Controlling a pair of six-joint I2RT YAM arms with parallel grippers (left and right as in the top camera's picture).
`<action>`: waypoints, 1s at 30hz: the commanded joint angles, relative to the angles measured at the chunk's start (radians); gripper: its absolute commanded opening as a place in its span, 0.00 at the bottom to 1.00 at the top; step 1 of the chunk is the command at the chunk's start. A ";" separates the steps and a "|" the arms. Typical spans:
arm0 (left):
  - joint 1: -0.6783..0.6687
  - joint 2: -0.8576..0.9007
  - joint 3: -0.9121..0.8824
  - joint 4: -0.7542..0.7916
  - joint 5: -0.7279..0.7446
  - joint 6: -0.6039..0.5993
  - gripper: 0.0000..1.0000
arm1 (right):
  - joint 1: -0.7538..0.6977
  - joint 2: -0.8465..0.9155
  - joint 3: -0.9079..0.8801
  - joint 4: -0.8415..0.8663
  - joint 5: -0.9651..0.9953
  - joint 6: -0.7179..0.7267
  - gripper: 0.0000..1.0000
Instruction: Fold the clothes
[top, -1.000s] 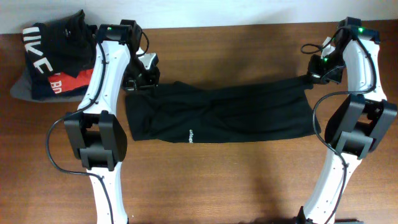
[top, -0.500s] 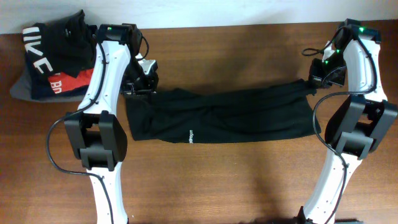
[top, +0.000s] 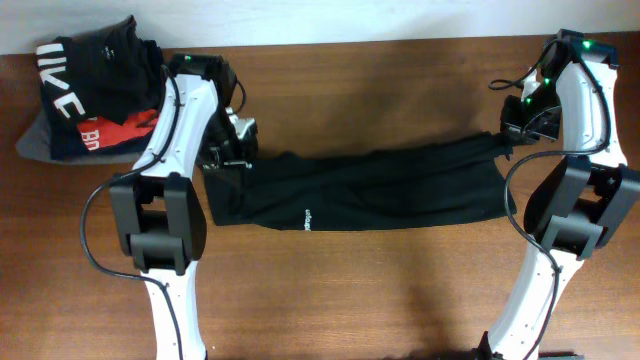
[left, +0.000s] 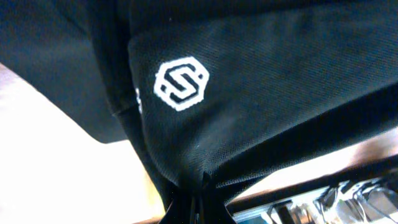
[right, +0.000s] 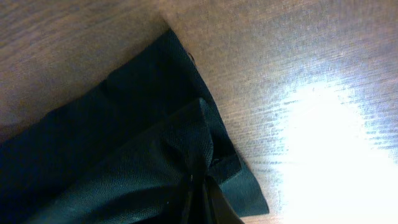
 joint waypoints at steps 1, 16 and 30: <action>0.003 -0.028 -0.055 -0.002 -0.037 0.019 0.00 | -0.016 -0.045 0.028 -0.012 0.047 0.009 0.09; 0.002 -0.030 -0.077 0.022 -0.112 -0.016 0.07 | -0.016 -0.045 0.028 -0.057 0.053 0.009 0.79; 0.002 -0.035 -0.021 0.164 -0.055 -0.016 0.99 | -0.015 -0.045 0.028 -0.034 -0.011 0.008 0.97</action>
